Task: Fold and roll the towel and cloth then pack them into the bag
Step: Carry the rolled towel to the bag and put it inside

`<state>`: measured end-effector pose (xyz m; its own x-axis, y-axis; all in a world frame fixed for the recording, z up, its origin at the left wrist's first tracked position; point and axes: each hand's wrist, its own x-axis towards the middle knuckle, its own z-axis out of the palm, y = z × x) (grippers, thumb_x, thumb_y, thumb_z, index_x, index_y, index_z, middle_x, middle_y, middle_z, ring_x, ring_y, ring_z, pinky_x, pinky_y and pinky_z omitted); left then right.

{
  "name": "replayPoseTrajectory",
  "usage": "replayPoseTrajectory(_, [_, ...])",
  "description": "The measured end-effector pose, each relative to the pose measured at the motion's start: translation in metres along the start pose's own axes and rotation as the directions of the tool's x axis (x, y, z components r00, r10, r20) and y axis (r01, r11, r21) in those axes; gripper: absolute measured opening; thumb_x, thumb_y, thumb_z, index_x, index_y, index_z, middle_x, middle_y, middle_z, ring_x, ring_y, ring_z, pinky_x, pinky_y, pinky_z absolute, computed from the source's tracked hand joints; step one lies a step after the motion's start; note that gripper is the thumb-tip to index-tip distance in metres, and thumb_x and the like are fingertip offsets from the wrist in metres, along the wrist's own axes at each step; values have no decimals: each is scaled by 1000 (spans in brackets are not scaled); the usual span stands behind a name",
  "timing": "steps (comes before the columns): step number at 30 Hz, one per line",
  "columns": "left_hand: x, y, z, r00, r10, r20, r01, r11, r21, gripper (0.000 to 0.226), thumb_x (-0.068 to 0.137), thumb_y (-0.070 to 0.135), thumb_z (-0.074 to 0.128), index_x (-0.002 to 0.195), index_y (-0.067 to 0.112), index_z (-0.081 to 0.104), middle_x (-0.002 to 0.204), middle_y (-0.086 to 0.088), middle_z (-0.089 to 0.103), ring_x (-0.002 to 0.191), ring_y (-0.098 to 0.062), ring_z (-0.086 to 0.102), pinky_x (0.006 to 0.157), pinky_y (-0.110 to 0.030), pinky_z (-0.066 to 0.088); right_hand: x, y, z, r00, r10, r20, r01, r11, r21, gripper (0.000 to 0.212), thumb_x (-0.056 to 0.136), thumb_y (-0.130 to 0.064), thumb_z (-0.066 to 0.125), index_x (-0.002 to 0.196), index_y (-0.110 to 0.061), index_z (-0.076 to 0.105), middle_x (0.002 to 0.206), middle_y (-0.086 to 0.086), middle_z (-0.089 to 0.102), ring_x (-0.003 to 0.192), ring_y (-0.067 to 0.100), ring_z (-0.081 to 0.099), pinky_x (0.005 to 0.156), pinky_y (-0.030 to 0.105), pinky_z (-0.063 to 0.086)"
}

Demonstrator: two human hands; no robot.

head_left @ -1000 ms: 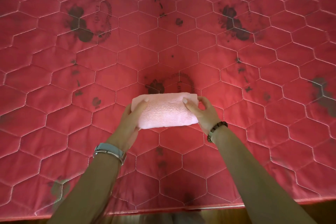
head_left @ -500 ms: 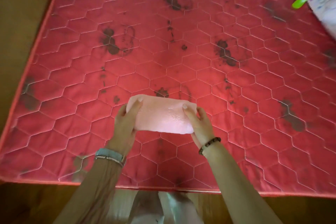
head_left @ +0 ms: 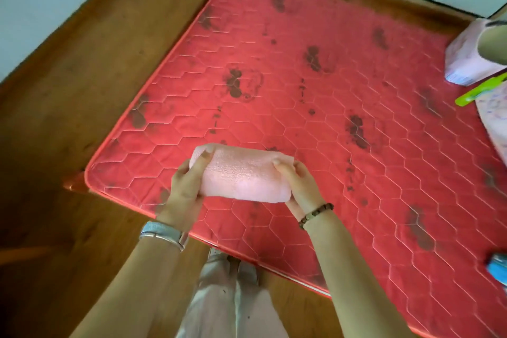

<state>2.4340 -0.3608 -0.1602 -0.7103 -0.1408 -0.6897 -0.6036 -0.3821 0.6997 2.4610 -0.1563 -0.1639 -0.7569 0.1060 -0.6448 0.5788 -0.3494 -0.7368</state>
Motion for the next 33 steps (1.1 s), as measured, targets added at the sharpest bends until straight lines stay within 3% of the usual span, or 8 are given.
replayPoseTrajectory(7, [-56,50,-52,993,120,-16,-120,992,-35,29,84,39,74,103,20,64,109,-9,70,99,-26,67,77,-35,53,-44,-24,63,989,-63,134,80,989,-123,51,86,-33,72,125,-6,55,130,14,61,117,24,62,100,47,51])
replayPoseTrajectory(10, [-70,69,-88,989,148,-24,-149,987,-52,56,74,50,78,116,17,64,116,-17,70,101,-36,68,78,-48,58,-51,-26,99,970,-85,228,124,979,-161,45,84,-35,73,123,-14,63,126,7,66,116,20,64,100,44,51])
replayPoseTrajectory(12, [-79,82,-116,982,186,-45,-188,981,-50,66,66,55,76,120,18,65,117,-14,72,103,-33,70,81,-54,60,-57,-24,128,956,-90,280,156,963,-221,51,76,-45,75,120,-20,66,125,2,67,117,19,63,102,45,49])
replayPoseTrajectory(16, [-92,105,-184,967,240,-83,-248,962,-111,65,73,47,73,128,14,61,119,-9,72,110,-24,69,100,-49,53,-70,-8,198,931,-90,354,200,937,-287,53,70,-52,77,114,-25,69,125,-1,67,120,19,60,104,48,46])
replayPoseTrajectory(22, [-102,143,-300,953,268,-139,-285,951,-121,54,88,43,68,130,12,59,121,-10,71,112,-24,69,102,-50,50,-94,29,317,895,-64,441,225,919,-324,47,73,-50,75,112,-25,70,122,-1,69,119,19,61,105,49,46])
replayPoseTrajectory(26, [-109,174,-362,935,306,-181,-326,941,-94,44,95,43,58,131,18,58,123,-5,69,111,-18,68,91,-36,55,-110,46,392,867,-67,494,266,901,-344,46,72,-54,74,109,-28,71,119,-3,69,118,17,61,104,49,46])
replayPoseTrajectory(30, [-115,204,-409,910,315,-269,-358,925,-128,15,98,38,54,107,29,61,106,3,70,102,-15,66,68,-23,52,-121,56,453,841,-54,538,269,905,-330,24,78,-46,75,98,-33,73,115,-5,71,116,16,62,104,48,46])
replayPoseTrajectory(33, [-113,221,-433,903,298,-309,-367,909,-196,7,99,29,54,94,29,59,98,4,65,90,-11,63,67,-23,50,-123,61,486,820,-46,571,273,908,-319,39,73,-50,76,104,-28,73,119,-2,70,118,18,61,105,49,46])
